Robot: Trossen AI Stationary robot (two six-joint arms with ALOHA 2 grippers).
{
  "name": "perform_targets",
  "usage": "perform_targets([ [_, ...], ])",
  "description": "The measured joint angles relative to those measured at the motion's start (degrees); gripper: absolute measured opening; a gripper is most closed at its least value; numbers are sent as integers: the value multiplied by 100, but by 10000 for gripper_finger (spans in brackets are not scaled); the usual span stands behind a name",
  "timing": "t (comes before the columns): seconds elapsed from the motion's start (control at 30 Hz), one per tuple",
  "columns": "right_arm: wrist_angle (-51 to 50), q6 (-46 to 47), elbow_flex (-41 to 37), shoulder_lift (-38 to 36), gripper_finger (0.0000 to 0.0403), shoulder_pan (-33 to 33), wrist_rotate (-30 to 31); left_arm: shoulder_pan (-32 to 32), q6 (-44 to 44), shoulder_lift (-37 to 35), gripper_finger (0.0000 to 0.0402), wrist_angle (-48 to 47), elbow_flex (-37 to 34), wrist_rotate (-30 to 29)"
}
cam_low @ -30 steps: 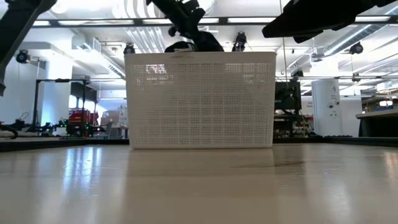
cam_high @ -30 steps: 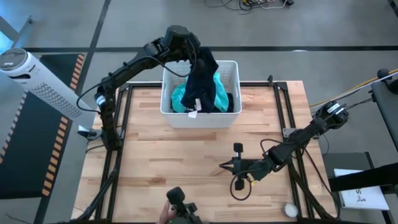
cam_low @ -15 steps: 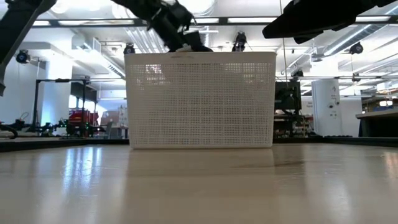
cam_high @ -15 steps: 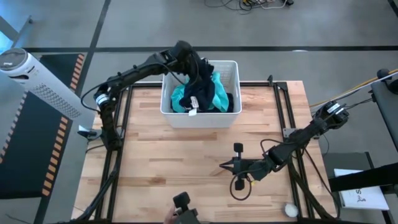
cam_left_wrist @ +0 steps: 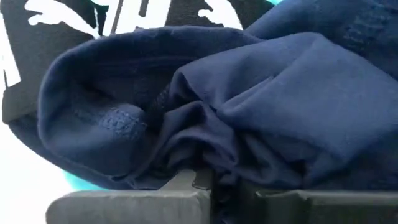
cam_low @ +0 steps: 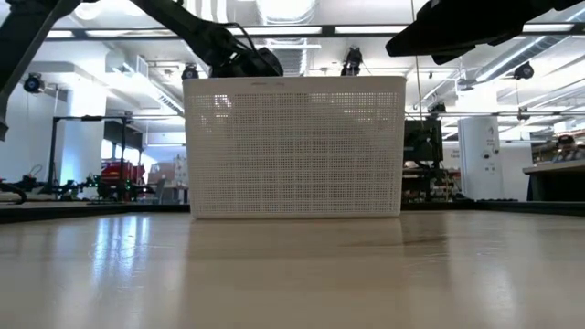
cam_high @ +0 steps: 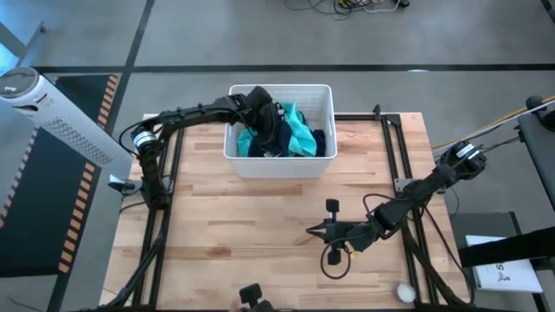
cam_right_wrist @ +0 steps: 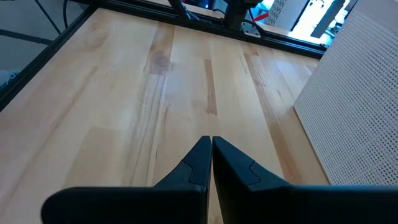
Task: Sort clothes
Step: Put the blue underwear into the white laundry bin
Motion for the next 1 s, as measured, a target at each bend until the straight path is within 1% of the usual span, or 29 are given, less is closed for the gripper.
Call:
perform_targets([
  [0.1, 0, 0, 0, -2, 0, 0, 0, 0, -122, -7, 17, -40, 45, 3],
  [0.23, 0, 0, 0, 0, 0, 0, -2, -31, -185, -4, 43, -343, 465, 21],
  [0.53, -3, 73, -38, -1, 0, 0, -4, -338, -186, -2, 119, -983, 1982, 61],
  [0.67, -2, 116, -88, 0, 0, 0, -4, -487, -188, -2, 153, -1137, 2635, 60],
  [0.73, -4, 153, -96, 0, 0, 0, -4, -552, -183, -2, 166, -1135, 2853, 159],
  [0.87, -2, 157, -96, 0, 0, 0, -3, -601, -227, 20, 174, -1153, 2969, 505],
  [1.0, 0, 157, -96, 0, 0, 0, -4, -586, -356, 90, 153, -1132, 2607, 562],
])
